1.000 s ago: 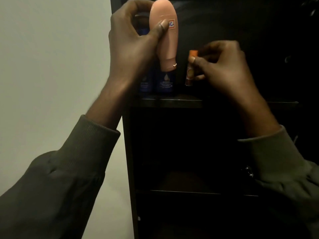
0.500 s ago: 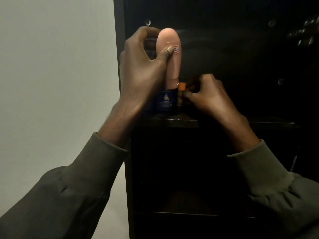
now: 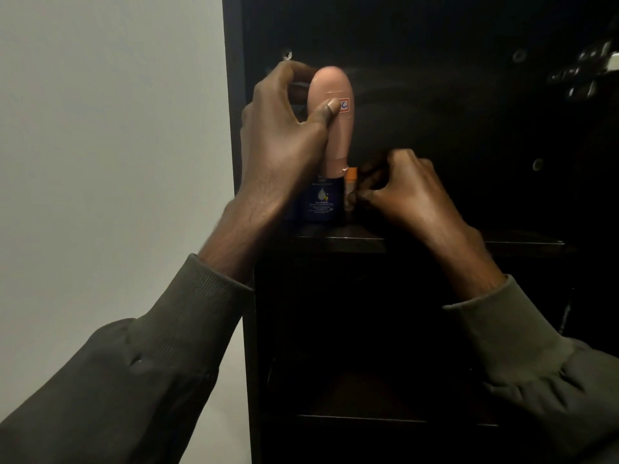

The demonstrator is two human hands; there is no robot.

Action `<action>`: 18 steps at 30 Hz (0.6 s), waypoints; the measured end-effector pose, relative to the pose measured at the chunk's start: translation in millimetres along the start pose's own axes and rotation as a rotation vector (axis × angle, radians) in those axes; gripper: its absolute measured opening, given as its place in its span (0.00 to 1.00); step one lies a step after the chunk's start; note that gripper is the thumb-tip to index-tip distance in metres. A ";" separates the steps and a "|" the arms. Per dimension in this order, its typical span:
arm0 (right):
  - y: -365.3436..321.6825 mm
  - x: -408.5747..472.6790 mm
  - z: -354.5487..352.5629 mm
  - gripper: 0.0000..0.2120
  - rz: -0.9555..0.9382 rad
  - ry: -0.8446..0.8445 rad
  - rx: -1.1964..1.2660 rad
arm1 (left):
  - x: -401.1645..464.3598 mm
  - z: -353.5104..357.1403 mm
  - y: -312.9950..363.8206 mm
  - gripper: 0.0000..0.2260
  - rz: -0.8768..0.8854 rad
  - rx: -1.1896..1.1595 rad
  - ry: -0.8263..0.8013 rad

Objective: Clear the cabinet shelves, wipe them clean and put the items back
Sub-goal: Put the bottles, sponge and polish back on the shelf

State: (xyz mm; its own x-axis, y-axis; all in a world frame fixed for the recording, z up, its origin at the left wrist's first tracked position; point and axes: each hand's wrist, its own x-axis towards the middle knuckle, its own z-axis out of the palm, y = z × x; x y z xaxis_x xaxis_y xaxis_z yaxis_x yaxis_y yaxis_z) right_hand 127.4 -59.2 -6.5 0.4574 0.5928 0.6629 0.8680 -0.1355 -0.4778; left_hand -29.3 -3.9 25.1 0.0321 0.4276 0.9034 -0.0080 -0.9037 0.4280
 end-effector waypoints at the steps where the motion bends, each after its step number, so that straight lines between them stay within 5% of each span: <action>1: -0.2 -0.9 -1.9 0.17 0.010 -0.005 0.001 | 0.0 0.5 -0.7 0.16 -0.001 0.003 -0.006; 8: -5.0 -5.3 -30.2 0.20 0.021 0.178 0.134 | 0.1 5.3 -7.3 0.16 -0.011 0.011 -0.054; 18: -6.5 -13.2 -36.7 0.21 -0.032 0.089 0.280 | -2.6 12.7 -9.1 0.19 0.000 -0.009 -0.106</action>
State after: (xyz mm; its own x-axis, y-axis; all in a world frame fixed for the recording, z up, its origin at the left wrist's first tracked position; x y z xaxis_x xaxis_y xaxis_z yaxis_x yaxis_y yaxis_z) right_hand 122.9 -95.4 9.0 0.4563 0.5199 0.7221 0.8007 0.1141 -0.5882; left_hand -16.6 2.9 18.6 0.1378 0.4225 0.8958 -0.0173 -0.9033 0.4287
